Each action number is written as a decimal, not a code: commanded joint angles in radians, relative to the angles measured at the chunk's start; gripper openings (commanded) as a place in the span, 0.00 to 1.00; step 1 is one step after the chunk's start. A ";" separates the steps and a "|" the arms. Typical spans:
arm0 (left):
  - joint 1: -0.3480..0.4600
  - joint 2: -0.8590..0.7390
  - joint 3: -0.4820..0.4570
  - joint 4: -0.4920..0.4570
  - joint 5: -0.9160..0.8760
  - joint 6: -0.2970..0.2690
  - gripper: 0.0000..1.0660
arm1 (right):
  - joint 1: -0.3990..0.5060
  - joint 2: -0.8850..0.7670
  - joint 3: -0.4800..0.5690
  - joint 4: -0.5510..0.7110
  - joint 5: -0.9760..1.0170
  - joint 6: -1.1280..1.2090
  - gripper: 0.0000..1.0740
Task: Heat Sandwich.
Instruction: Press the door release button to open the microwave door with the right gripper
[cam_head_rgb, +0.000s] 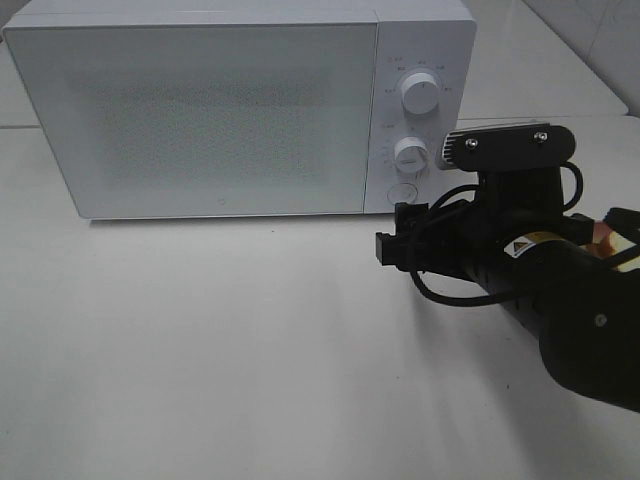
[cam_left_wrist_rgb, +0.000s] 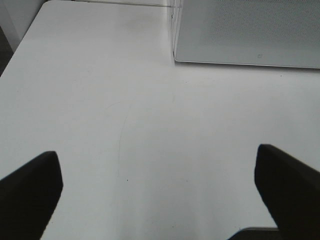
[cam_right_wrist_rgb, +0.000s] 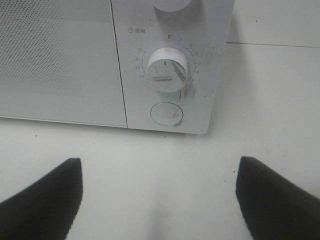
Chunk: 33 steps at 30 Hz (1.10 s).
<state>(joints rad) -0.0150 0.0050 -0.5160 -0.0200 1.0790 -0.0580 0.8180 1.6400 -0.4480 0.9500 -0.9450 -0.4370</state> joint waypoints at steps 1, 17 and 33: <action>0.005 -0.004 0.001 -0.007 -0.004 -0.006 0.91 | 0.003 0.001 0.001 0.001 -0.011 0.033 0.71; 0.005 -0.004 0.001 -0.007 -0.004 -0.006 0.91 | 0.003 0.001 0.001 0.001 -0.009 0.749 0.66; 0.005 -0.004 0.001 -0.007 -0.004 -0.006 0.91 | 0.003 0.004 0.001 0.001 -0.003 1.438 0.36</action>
<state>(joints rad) -0.0150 0.0050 -0.5160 -0.0200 1.0790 -0.0580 0.8180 1.6400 -0.4480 0.9550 -0.9500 0.9770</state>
